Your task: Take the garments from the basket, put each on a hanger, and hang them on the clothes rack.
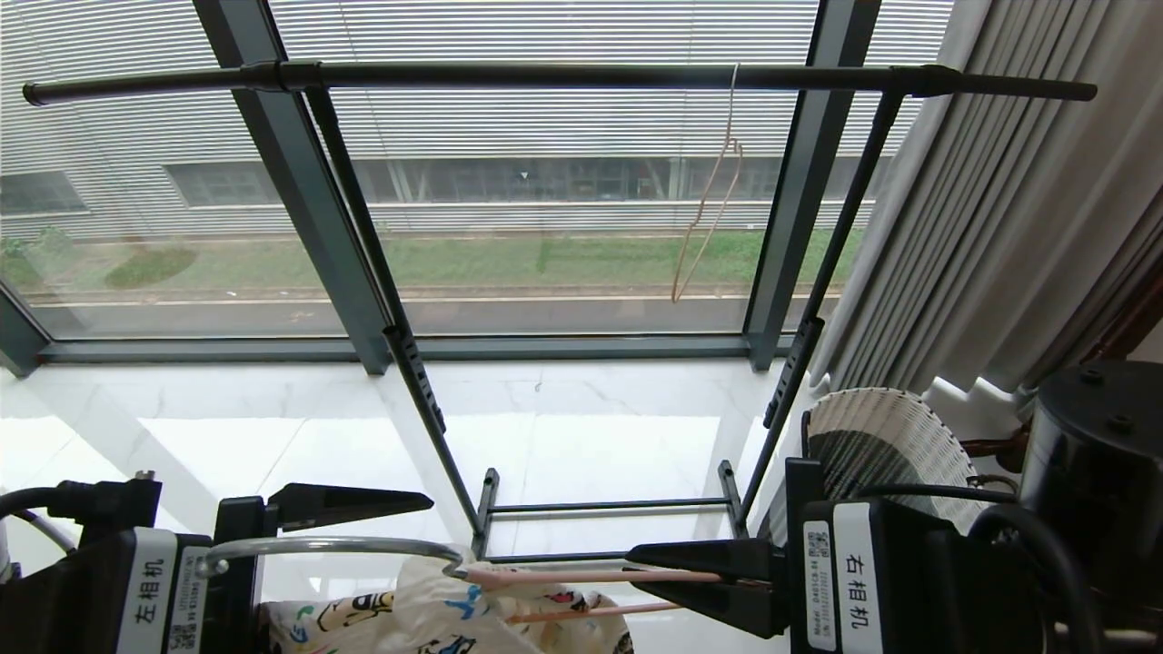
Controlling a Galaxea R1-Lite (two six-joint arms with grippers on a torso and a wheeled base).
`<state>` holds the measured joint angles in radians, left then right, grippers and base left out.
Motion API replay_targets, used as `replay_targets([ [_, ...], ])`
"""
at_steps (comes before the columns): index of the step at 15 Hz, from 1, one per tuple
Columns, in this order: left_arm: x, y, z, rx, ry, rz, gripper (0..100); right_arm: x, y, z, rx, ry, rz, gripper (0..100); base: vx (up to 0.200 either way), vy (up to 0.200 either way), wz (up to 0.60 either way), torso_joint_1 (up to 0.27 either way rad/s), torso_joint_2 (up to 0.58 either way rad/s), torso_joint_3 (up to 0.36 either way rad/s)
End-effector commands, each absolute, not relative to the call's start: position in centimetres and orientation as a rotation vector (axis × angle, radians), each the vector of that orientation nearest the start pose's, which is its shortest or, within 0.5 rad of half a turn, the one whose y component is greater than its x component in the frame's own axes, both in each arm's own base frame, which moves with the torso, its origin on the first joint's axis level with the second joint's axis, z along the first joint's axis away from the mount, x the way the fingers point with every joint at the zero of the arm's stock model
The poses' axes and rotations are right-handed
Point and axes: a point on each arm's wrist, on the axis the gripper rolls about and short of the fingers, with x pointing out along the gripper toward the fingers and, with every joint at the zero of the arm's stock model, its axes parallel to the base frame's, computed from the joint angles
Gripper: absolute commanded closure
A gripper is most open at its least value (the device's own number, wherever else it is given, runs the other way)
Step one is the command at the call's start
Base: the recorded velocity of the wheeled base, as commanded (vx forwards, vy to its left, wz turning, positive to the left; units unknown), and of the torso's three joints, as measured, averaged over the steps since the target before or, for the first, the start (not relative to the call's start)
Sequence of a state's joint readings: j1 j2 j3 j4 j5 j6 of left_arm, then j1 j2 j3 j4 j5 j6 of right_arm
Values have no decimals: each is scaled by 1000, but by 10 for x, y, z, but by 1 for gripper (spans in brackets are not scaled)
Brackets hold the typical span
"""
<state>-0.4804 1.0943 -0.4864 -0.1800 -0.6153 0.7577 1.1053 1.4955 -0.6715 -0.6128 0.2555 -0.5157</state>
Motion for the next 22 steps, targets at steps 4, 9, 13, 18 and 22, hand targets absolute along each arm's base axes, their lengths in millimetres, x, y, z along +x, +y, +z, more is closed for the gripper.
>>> replay_targets([
  [4, 121, -78, 189, 638, 21, -1198, 100, 107, 229, 200, -526, -145, 1386, 100, 0, 0, 0, 0, 0, 0],
  [9, 124, -80, 187, 635, 39, -1200, 100, 107, 229, 200, -537, -146, 1376, 0, 0, 0, 0, 0, 0, 0],
  [13, 131, -75, 183, 607, 119, -1105, 100, 113, 224, 199, -553, -123, 1280, 0, 0, 0, 0, 0, 0, 0],
  [18, 136, -64, 181, 610, 166, -993, 100, 119, 201, 205, -537, -131, 1207, 0, 0, 0, 0, 0, 0, 0],
  [22, 137, -65, 180, 613, 168, -997, 100, 108, 183, 202, -533, -136, 1205, 0, 0, 0, 0, 0, 0, 0],
])
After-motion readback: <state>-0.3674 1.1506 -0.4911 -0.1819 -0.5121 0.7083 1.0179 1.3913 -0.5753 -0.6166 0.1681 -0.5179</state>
